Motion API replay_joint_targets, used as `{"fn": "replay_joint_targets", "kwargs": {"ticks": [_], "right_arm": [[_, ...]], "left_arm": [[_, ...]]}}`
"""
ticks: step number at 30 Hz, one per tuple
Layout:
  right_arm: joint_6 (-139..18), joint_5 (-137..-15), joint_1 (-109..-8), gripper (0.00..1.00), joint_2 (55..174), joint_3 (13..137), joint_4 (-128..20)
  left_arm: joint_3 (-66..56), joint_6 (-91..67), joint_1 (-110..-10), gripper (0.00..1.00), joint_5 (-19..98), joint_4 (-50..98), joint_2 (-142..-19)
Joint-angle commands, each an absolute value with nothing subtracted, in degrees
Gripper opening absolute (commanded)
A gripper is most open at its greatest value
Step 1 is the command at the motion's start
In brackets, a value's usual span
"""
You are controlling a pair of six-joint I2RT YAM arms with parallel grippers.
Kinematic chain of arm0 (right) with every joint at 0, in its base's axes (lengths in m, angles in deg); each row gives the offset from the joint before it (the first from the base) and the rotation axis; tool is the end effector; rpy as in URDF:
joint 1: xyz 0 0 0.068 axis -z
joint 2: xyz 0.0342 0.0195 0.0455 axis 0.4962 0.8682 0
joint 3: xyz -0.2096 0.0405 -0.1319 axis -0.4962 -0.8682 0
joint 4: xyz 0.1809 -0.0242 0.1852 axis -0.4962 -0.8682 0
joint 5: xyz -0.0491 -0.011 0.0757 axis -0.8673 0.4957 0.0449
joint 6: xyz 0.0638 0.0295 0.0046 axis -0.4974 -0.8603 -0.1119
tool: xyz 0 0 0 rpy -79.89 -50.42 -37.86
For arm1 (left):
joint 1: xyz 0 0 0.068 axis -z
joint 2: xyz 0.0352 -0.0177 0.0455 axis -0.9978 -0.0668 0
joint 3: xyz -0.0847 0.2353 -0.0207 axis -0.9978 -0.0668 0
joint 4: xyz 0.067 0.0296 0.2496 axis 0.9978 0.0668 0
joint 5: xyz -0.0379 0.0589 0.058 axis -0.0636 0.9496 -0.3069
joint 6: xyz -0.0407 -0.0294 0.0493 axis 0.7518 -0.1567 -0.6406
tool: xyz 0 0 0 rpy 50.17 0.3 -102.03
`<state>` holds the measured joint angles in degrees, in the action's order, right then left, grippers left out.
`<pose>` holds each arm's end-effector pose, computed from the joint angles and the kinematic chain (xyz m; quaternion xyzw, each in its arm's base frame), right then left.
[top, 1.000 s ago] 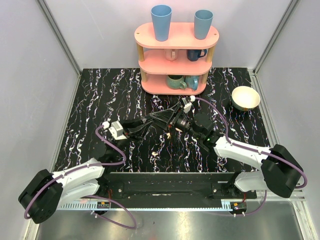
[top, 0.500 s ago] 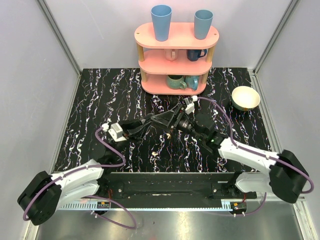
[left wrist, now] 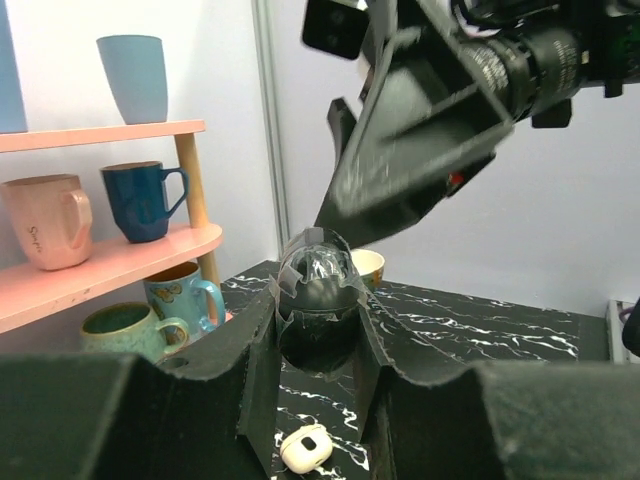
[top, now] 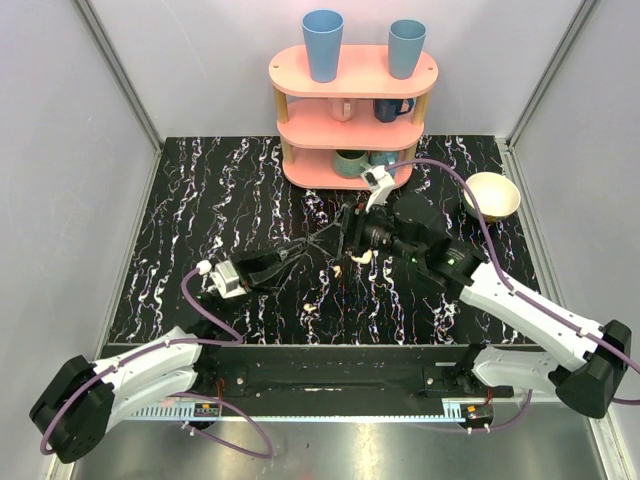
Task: Insert the wireless bluetooth earbuds into the charging case
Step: Open the charging case.
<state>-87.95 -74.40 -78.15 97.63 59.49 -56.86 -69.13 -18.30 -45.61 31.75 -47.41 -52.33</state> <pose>0.1878 0.2253 0.3553 -0.1430 0.7379 0.4799 0.4525 0.1342 -0.1356 0.2543 0.2566 0.4081 -0.4030 0.7780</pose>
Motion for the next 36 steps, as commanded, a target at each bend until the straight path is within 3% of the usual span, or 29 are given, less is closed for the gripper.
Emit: {"fn": "replay_joint_targets", "kwargs": {"ticks": [1, 36], "right_arm": [[-77.5, -69.7, -79.6, 0.76, 99.9, 62.6, -66.1], [-78.2, -67.7, -80.3, 0.77, 98.7, 61.2, -61.0]], "left_arm": [[-68.5, -17.1, -45.7, 0.00, 27.6, -65.5, -51.8], [-65.9, -13.8, -45.7, 0.00, 24.2, -64.6, -54.4]]}}
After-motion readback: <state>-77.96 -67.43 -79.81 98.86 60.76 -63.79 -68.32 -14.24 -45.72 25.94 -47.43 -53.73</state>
